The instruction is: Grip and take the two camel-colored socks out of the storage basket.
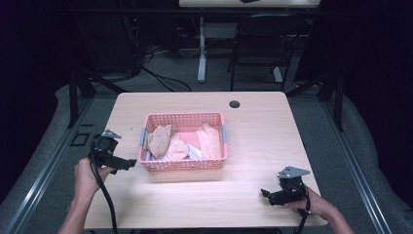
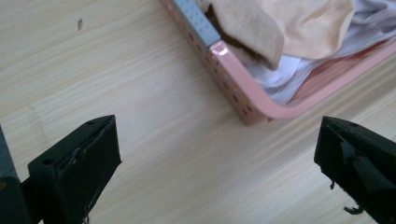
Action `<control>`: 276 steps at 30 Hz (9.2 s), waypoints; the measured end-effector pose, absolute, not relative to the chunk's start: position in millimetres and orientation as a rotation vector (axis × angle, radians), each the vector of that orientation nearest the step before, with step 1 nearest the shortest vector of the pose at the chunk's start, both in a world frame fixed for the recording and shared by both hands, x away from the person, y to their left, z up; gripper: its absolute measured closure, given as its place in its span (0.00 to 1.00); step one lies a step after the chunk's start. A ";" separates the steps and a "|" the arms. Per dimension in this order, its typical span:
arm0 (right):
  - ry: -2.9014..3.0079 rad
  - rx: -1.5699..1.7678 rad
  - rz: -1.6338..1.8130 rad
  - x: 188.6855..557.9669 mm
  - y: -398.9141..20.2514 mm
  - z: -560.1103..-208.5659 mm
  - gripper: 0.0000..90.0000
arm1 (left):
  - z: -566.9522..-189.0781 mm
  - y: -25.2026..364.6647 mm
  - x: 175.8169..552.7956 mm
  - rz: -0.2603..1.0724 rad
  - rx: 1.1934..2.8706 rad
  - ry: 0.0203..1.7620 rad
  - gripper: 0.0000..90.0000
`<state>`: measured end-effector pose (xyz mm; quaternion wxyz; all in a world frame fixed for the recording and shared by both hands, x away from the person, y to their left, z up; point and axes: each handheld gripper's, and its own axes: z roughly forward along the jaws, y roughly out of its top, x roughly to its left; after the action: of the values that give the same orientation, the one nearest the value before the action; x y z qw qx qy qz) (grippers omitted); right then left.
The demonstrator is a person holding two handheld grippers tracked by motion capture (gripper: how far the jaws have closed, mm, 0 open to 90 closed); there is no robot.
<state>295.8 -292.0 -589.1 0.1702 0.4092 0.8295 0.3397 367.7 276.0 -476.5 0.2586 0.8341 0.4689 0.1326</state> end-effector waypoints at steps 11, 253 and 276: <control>2.355 1.165 0.972 295.9 -291.8 -589.4 0.00 | -454.6 249.0 395.9 0.345 2.361 1.176 0.00; 2.354 1.164 0.968 296.0 -291.4 -589.3 0.00 | -492.0 333.3 429.1 0.225 2.210 1.513 0.14; 2.354 1.162 0.967 295.8 -291.4 -589.3 0.00 | -456.4 321.1 366.2 0.474 2.042 1.321 0.00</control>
<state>295.8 -291.4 -589.3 0.1713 0.4094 0.8289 0.3405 366.2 321.1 -456.4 0.3258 0.7791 0.5041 0.1808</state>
